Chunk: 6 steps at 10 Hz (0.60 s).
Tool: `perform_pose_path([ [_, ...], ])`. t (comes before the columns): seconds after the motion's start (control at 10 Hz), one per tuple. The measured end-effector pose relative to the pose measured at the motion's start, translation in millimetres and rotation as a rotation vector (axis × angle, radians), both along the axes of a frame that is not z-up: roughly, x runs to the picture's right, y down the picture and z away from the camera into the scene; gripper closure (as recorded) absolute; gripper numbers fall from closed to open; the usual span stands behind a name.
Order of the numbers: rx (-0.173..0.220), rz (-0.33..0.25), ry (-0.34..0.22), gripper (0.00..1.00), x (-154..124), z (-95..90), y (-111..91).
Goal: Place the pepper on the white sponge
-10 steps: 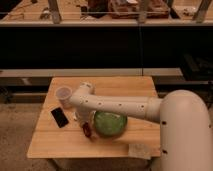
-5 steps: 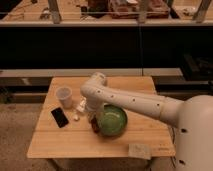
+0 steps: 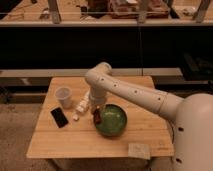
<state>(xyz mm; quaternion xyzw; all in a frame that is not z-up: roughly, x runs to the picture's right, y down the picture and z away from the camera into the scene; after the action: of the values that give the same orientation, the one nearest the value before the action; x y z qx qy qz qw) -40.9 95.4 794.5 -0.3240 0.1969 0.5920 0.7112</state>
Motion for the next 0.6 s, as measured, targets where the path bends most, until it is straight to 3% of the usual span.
perform_pose_path([
  [0.2,-0.006,0.013,0.014,0.85,4.5,8.6,-12.8],
  [0.3,0.016,0.024,-0.002,0.85,3.3,8.0,-13.5],
  [0.6,0.117,0.111,-0.039,0.85,28.8,-21.8,-16.2],
])
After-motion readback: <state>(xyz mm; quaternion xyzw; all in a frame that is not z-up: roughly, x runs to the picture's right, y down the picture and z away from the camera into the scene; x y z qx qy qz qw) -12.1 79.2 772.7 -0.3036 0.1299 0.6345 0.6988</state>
